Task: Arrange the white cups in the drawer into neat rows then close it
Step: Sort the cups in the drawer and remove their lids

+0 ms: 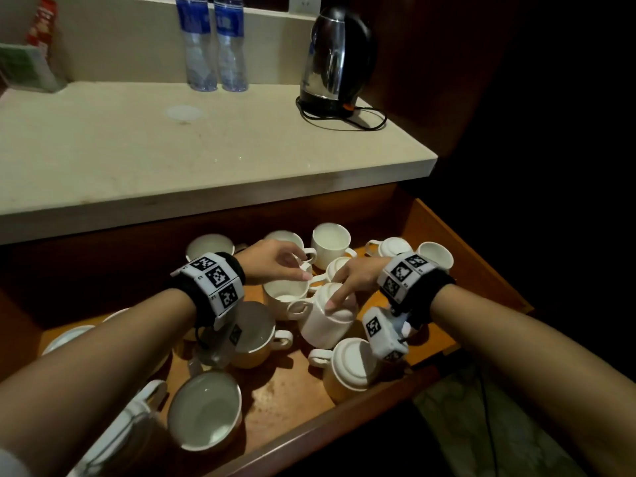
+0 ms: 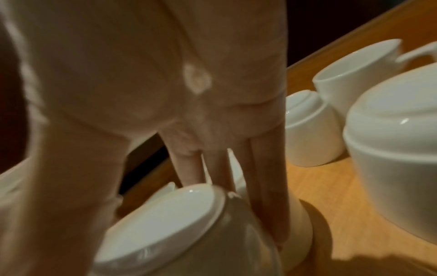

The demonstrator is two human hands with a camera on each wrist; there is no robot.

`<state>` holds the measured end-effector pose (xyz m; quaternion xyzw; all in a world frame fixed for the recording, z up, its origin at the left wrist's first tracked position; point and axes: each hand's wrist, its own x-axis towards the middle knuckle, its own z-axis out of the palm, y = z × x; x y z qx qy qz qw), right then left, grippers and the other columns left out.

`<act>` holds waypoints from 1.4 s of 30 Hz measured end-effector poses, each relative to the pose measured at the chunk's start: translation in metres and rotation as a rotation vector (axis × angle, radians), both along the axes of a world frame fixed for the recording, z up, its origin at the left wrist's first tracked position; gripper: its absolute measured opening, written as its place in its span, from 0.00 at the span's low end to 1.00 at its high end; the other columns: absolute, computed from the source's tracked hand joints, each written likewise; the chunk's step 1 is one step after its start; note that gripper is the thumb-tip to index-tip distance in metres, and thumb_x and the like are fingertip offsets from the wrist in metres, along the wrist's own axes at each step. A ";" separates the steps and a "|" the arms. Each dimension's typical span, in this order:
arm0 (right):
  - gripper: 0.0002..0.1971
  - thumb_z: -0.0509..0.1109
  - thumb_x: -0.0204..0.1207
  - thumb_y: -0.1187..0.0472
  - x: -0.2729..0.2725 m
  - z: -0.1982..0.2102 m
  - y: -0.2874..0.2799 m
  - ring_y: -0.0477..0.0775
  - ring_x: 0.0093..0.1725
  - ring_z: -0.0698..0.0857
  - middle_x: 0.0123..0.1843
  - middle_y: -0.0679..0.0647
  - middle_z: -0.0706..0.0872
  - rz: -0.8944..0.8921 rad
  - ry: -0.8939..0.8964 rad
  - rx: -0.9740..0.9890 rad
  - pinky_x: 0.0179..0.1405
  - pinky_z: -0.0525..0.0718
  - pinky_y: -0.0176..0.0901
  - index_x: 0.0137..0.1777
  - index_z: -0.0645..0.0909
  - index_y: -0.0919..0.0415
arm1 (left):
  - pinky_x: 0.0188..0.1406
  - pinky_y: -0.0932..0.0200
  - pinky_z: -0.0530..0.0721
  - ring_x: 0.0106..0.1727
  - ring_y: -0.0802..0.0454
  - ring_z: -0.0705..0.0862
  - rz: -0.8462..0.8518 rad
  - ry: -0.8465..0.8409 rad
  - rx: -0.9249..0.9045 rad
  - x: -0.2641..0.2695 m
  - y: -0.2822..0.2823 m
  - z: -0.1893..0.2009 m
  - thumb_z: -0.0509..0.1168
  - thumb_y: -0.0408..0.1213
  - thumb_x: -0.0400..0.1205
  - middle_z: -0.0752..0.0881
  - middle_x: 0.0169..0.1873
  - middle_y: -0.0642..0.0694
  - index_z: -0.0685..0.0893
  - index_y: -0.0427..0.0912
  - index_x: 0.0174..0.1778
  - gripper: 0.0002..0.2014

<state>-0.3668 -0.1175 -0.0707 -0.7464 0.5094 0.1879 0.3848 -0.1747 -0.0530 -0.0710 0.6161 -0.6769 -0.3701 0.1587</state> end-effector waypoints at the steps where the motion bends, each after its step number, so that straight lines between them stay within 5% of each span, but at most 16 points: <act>1: 0.25 0.83 0.60 0.48 -0.006 0.003 -0.005 0.56 0.50 0.86 0.48 0.57 0.88 -0.040 -0.048 0.047 0.52 0.85 0.45 0.52 0.86 0.63 | 0.65 0.60 0.78 0.61 0.55 0.82 -0.007 0.015 0.026 -0.001 0.000 0.000 0.74 0.48 0.72 0.85 0.61 0.45 0.78 0.45 0.67 0.27; 5: 0.15 0.79 0.68 0.62 -0.026 0.010 -0.017 0.61 0.55 0.85 0.51 0.60 0.86 -0.203 -0.255 0.212 0.61 0.83 0.54 0.53 0.85 0.65 | 0.71 0.60 0.69 0.73 0.52 0.73 -0.079 -0.032 0.129 -0.010 -0.001 -0.001 0.77 0.45 0.69 0.75 0.71 0.47 0.66 0.46 0.75 0.40; 11: 0.19 0.70 0.75 0.67 -0.045 0.019 -0.032 0.54 0.57 0.85 0.59 0.56 0.85 -0.218 -0.490 0.323 0.53 0.86 0.40 0.66 0.79 0.61 | 0.70 0.61 0.70 0.71 0.53 0.73 -0.052 0.001 0.135 -0.015 -0.006 -0.001 0.81 0.43 0.65 0.75 0.66 0.51 0.66 0.45 0.72 0.42; 15: 0.43 0.84 0.58 0.59 -0.046 0.017 -0.039 0.53 0.57 0.87 0.60 0.58 0.85 -0.258 -0.654 0.452 0.55 0.87 0.43 0.73 0.71 0.71 | 0.70 0.52 0.76 0.68 0.52 0.75 -0.015 0.101 0.108 -0.016 -0.010 0.001 0.83 0.48 0.58 0.75 0.64 0.52 0.67 0.46 0.71 0.48; 18: 0.49 0.87 0.52 0.60 -0.043 0.011 -0.043 0.54 0.60 0.85 0.63 0.57 0.84 -0.242 -0.723 0.522 0.58 0.87 0.44 0.75 0.71 0.67 | 0.67 0.53 0.77 0.65 0.51 0.73 0.037 0.091 0.059 -0.017 -0.012 0.006 0.81 0.39 0.64 0.73 0.61 0.51 0.66 0.43 0.71 0.42; 21: 0.51 0.89 0.46 0.57 -0.039 0.005 -0.047 0.55 0.61 0.85 0.62 0.58 0.84 -0.212 -0.790 0.584 0.57 0.87 0.46 0.72 0.73 0.64 | 0.60 0.58 0.79 0.65 0.50 0.74 0.104 0.107 0.012 -0.014 -0.011 0.006 0.82 0.40 0.61 0.73 0.63 0.47 0.67 0.45 0.68 0.42; 26: 0.46 0.86 0.54 0.52 -0.035 0.002 -0.053 0.58 0.66 0.80 0.65 0.58 0.81 -0.095 -0.731 0.600 0.64 0.81 0.49 0.73 0.73 0.59 | 0.44 0.74 0.73 0.62 0.51 0.74 0.159 0.123 -0.059 -0.012 -0.009 0.008 0.81 0.40 0.62 0.72 0.65 0.46 0.68 0.53 0.60 0.35; 29: 0.46 0.80 0.61 0.41 -0.033 0.008 -0.055 0.63 0.67 0.75 0.67 0.62 0.76 0.002 -0.703 0.534 0.68 0.71 0.55 0.76 0.69 0.61 | 0.51 0.64 0.79 0.62 0.49 0.75 0.129 0.099 -0.047 -0.021 -0.009 0.018 0.77 0.50 0.57 0.72 0.62 0.48 0.69 0.56 0.61 0.37; 32: 0.46 0.74 0.62 0.32 -0.026 0.019 -0.052 0.59 0.70 0.78 0.72 0.59 0.76 0.039 -0.692 0.447 0.70 0.74 0.56 0.75 0.71 0.60 | 0.60 0.53 0.80 0.62 0.49 0.75 0.086 0.080 -0.012 -0.031 -0.009 0.022 0.76 0.51 0.54 0.72 0.60 0.49 0.67 0.57 0.67 0.43; 36: 0.30 0.59 0.77 0.38 -0.016 0.022 -0.043 0.58 0.58 0.82 0.60 0.63 0.82 0.044 -0.532 0.274 0.59 0.80 0.50 0.66 0.78 0.63 | 0.55 0.60 0.78 0.65 0.50 0.72 0.102 0.087 0.016 -0.036 -0.006 0.018 0.77 0.33 0.68 0.70 0.62 0.48 0.60 0.54 0.76 0.44; 39: 0.23 0.67 0.76 0.41 -0.010 0.018 -0.037 0.51 0.43 0.84 0.44 0.56 0.85 0.034 -0.412 0.114 0.47 0.81 0.43 0.52 0.83 0.64 | 0.59 0.62 0.71 0.67 0.53 0.69 0.081 0.079 0.027 -0.040 -0.002 0.018 0.76 0.33 0.69 0.69 0.64 0.49 0.55 0.56 0.78 0.47; 42: 0.08 0.70 0.76 0.58 -0.007 0.019 -0.029 0.46 0.33 0.79 0.33 0.51 0.81 0.044 -0.350 -0.055 0.33 0.75 0.35 0.45 0.85 0.64 | 0.58 0.65 0.69 0.65 0.56 0.69 0.043 0.063 0.008 -0.047 0.002 0.019 0.76 0.34 0.70 0.70 0.63 0.50 0.55 0.53 0.79 0.46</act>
